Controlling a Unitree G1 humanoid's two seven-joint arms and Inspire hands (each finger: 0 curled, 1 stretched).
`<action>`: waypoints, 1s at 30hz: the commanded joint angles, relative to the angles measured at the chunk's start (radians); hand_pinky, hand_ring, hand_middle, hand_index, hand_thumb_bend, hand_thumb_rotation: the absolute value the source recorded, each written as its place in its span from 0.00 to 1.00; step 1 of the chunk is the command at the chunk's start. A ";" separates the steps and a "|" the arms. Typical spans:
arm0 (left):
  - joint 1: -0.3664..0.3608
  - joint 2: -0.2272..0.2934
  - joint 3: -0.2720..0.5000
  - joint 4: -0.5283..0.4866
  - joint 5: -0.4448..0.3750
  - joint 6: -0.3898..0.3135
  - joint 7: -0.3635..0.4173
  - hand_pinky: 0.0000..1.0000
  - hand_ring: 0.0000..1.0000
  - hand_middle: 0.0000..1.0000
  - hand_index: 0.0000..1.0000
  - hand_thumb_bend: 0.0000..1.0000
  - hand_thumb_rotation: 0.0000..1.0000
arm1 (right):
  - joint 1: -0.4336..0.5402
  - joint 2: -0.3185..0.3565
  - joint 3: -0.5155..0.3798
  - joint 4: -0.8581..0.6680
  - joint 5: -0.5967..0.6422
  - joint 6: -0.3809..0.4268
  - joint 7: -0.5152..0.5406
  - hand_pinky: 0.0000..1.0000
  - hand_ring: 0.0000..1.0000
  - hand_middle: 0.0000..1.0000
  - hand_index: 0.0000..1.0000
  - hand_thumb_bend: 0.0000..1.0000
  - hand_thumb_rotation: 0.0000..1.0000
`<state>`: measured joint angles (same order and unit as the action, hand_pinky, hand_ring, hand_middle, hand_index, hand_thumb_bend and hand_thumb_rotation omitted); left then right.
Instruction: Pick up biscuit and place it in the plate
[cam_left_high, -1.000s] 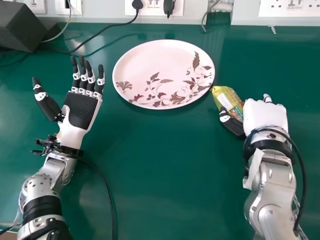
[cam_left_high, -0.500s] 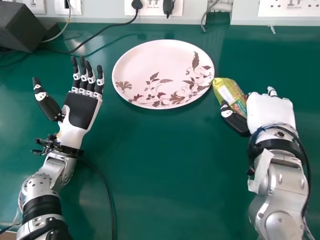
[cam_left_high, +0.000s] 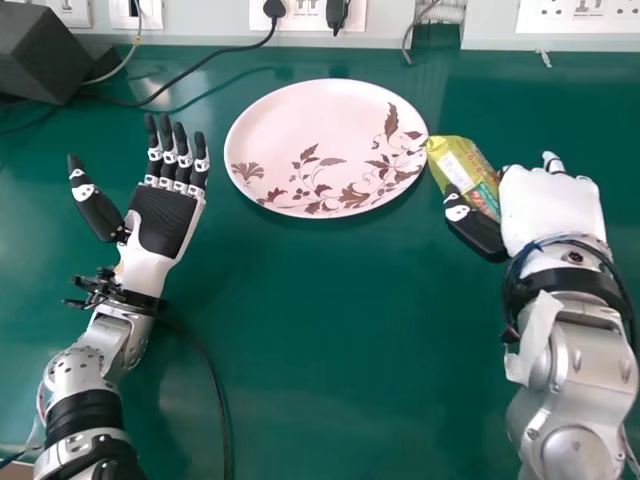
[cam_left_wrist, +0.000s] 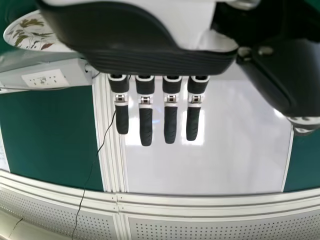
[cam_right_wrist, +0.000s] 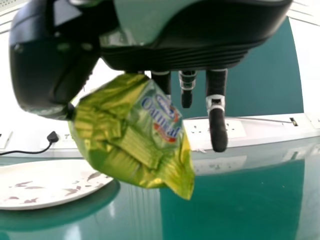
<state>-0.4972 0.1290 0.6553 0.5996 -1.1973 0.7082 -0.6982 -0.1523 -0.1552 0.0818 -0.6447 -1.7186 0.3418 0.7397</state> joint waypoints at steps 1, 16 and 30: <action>0.057 -0.026 0.002 0.030 0.022 -0.007 0.006 0.79 0.75 0.81 0.81 0.98 0.45 | -0.022 0.014 -0.009 -0.027 -0.004 -0.012 0.002 0.27 0.44 0.45 0.54 0.50 0.00; 0.058 -0.032 -0.003 0.031 0.028 -0.019 0.005 0.77 0.72 0.76 0.80 0.98 0.47 | -0.092 0.016 -0.021 -0.038 -0.017 -0.066 0.041 0.27 0.45 0.45 0.54 0.50 0.00; 0.052 -0.029 -0.002 0.050 0.037 -0.032 -0.003 0.79 0.74 0.80 0.83 0.98 0.46 | -0.153 0.023 -0.029 -0.053 -0.027 -0.100 0.084 0.25 0.45 0.45 0.54 0.50 0.00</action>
<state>-0.4974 0.1256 0.6534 0.6040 -1.1889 0.6864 -0.6961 -0.2815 -0.1443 0.0591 -0.6797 -1.7387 0.2441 0.8213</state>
